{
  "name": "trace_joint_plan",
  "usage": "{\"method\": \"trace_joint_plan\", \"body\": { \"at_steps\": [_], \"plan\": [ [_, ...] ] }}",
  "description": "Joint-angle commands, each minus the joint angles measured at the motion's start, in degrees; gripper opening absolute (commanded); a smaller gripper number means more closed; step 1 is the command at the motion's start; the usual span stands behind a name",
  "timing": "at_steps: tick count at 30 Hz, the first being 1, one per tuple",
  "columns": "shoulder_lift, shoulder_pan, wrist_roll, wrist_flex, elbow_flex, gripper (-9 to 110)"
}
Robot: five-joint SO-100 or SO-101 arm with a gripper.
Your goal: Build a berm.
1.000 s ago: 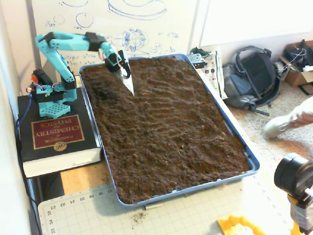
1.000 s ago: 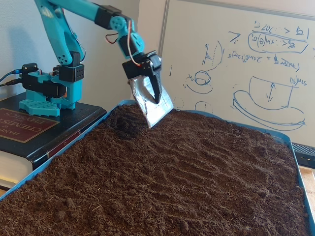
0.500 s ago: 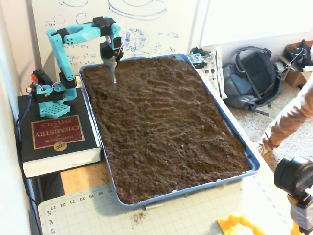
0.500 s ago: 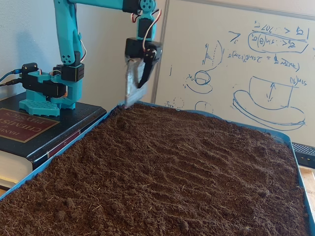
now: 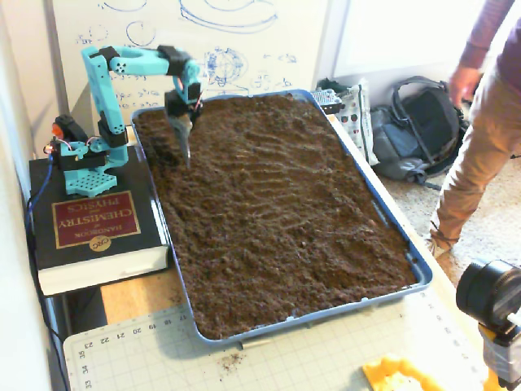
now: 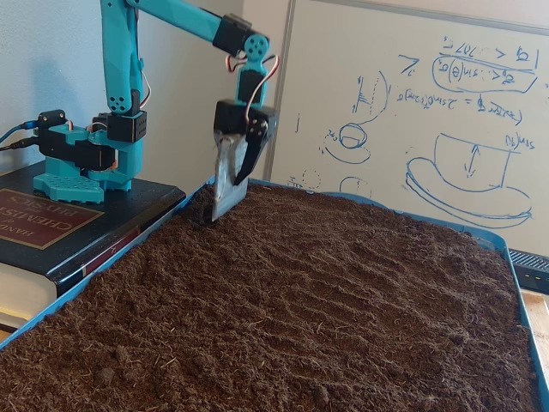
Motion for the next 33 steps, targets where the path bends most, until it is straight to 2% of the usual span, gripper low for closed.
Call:
{"method": "trace_joint_plan", "body": {
  "at_steps": [1,6,12,21,33],
  "plan": [
    [-0.4,0.2,-0.4,-10.8,5.8,1],
    [-7.4,0.2,-0.4,-25.8,14.6,1],
    [-12.6,0.5,0.4,-36.3,11.0,0],
    [-10.5,0.9,0.6,-36.5,0.0,0],
    [2.0,1.0,0.6,-36.4,-0.1,0]
  ]
}}
